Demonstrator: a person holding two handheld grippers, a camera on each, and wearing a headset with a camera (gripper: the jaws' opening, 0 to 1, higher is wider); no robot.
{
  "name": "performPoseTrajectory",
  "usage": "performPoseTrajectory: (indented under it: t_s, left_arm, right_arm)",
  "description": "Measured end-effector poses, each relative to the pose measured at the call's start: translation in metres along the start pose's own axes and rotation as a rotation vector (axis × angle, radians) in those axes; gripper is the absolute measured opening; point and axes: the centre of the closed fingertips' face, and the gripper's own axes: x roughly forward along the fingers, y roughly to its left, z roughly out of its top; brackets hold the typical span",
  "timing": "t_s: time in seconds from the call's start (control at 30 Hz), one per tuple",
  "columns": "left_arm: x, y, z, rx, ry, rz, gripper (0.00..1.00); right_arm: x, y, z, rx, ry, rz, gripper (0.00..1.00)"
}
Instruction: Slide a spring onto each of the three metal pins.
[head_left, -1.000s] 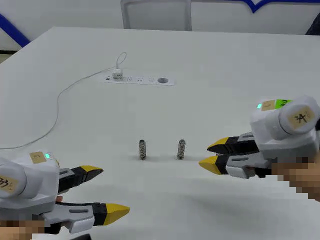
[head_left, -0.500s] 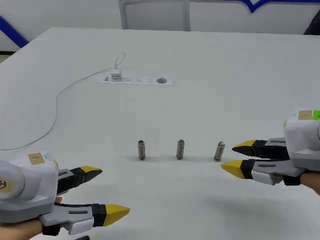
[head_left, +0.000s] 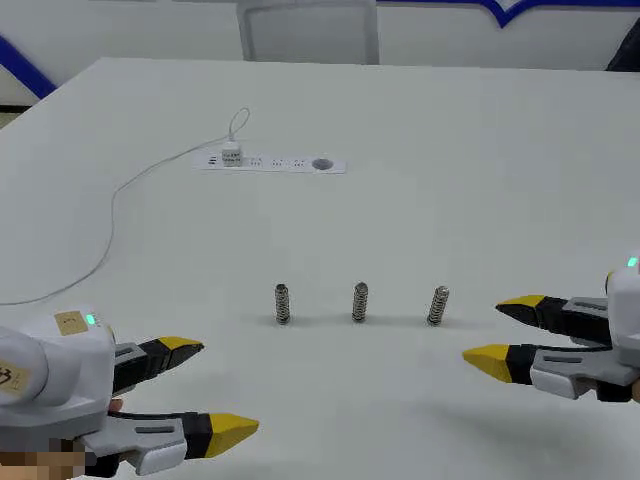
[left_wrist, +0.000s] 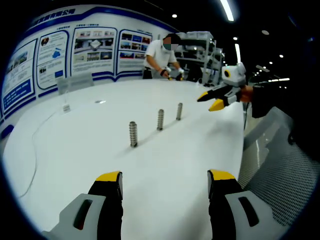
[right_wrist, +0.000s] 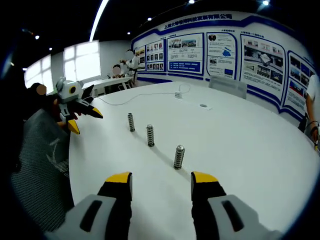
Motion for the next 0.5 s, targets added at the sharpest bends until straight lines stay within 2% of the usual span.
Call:
performPoseTrajectory:
  t_s: [0.5]
  left_arm:
    - [-0.0018,0.0030,0.0022,-0.012,-0.015,0.011,0.70]
  right_arm:
    - [-0.0001,-0.0004,-0.0019,0.044,-0.040,-0.018,0.51]
